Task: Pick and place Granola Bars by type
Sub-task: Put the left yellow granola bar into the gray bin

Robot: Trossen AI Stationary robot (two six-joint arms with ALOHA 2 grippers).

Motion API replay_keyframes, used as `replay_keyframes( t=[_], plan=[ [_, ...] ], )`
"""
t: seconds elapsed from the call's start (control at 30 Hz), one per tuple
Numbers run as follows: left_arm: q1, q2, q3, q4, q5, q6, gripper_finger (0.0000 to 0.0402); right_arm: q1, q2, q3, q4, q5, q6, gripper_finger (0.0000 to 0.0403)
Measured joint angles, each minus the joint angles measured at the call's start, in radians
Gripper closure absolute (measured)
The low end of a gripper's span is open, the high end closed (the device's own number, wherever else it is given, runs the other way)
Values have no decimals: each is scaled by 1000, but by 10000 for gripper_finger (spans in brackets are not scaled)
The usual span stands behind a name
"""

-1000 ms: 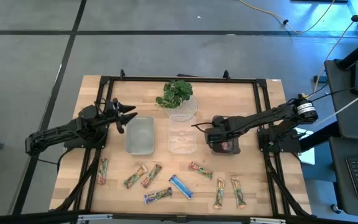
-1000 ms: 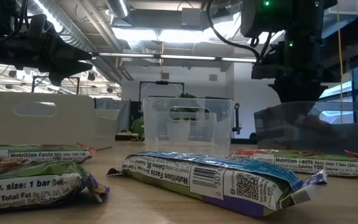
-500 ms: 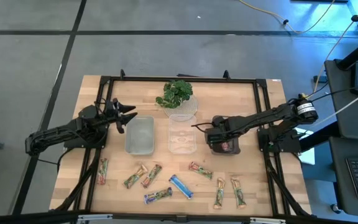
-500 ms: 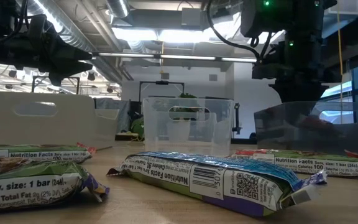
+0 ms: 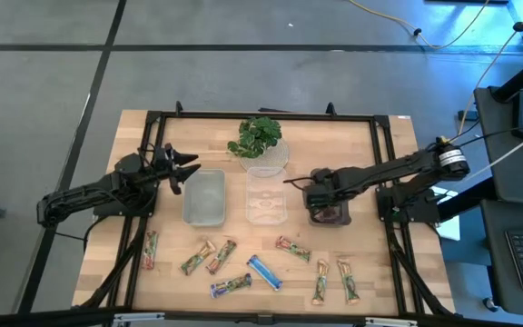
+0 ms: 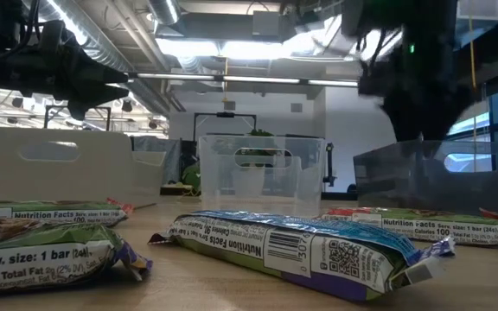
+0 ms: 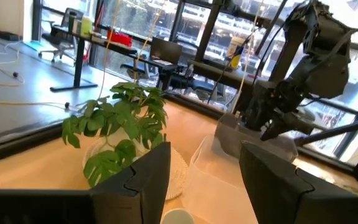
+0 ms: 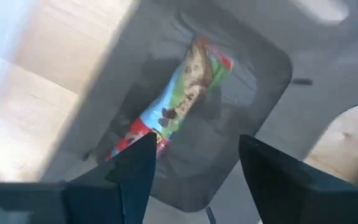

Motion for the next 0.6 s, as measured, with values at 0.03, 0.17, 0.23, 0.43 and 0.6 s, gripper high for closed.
replay_keyframes(
  t=[0.03,0.17,0.23,0.43,0.6],
  plan=[
    [0,0,1,14,0,0,220,11,-23,13,-9,27,-2,167],
    [0,0,49,53,16,55,221,53,-117,68,-41,115,-107,165],
    [0,5,91,46,45,91,220,61,-158,93,-68,95,-207,164],
    [0,109,247,-55,124,148,221,107,-267,94,22,48,-251,164],
    [-16,293,419,-232,232,149,220,122,-355,7,162,49,-346,164]
  ],
)
